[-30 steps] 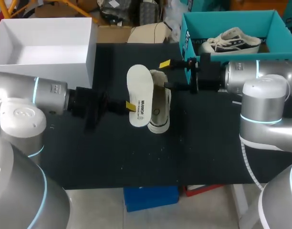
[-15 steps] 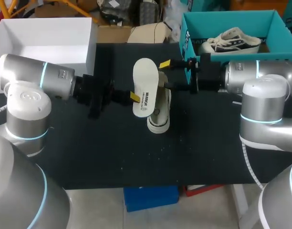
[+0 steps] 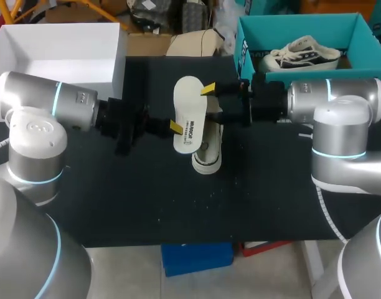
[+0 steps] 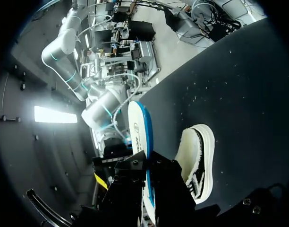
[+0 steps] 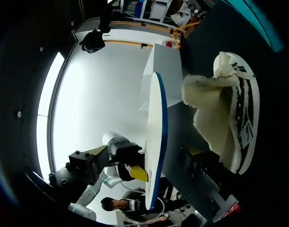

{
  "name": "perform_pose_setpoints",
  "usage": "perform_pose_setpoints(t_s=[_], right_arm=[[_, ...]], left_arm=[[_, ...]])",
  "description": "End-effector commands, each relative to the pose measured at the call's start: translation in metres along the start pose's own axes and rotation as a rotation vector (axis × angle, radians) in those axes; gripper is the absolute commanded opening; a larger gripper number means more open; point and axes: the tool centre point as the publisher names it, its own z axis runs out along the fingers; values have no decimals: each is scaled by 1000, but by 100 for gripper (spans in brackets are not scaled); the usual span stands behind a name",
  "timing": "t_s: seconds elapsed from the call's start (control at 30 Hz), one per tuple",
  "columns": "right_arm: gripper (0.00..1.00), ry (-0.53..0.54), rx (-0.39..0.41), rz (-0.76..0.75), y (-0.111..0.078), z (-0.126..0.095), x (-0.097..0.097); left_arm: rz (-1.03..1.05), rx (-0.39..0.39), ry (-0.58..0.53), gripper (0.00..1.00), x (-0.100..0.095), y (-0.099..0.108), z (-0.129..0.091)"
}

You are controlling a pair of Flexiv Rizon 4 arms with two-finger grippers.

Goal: Take the shoe out of the shoebox, open the shoe tongue, remove and reinsert the insole, then place the shoe into the shoebox

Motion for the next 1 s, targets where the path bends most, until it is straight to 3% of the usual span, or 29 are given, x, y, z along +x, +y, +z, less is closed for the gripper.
perform_pose_setpoints(t_s=[0.03, 0.17, 0.63, 0.77, 0.9, 1.0], right_arm=[[72, 1, 15, 5, -2, 15, -4], [50, 3, 35, 8, -7, 24, -5], [43, 2, 55, 15, -14, 35, -7], [32, -2, 55, 20, -14, 35, -10], [7, -7, 54, 22, -14, 35, -11], [0, -7, 54, 22, -14, 35, -11]], left_arm=[[1, 0, 4, 0, 0, 0, 0], [1, 0, 4, 0, 0, 0, 0], [1, 0, 4, 0, 0, 0, 0], [1, 0, 4, 0, 0, 0, 0], [1, 0, 4, 0, 0, 0, 0], [1, 0, 4, 0, 0, 0, 0]])
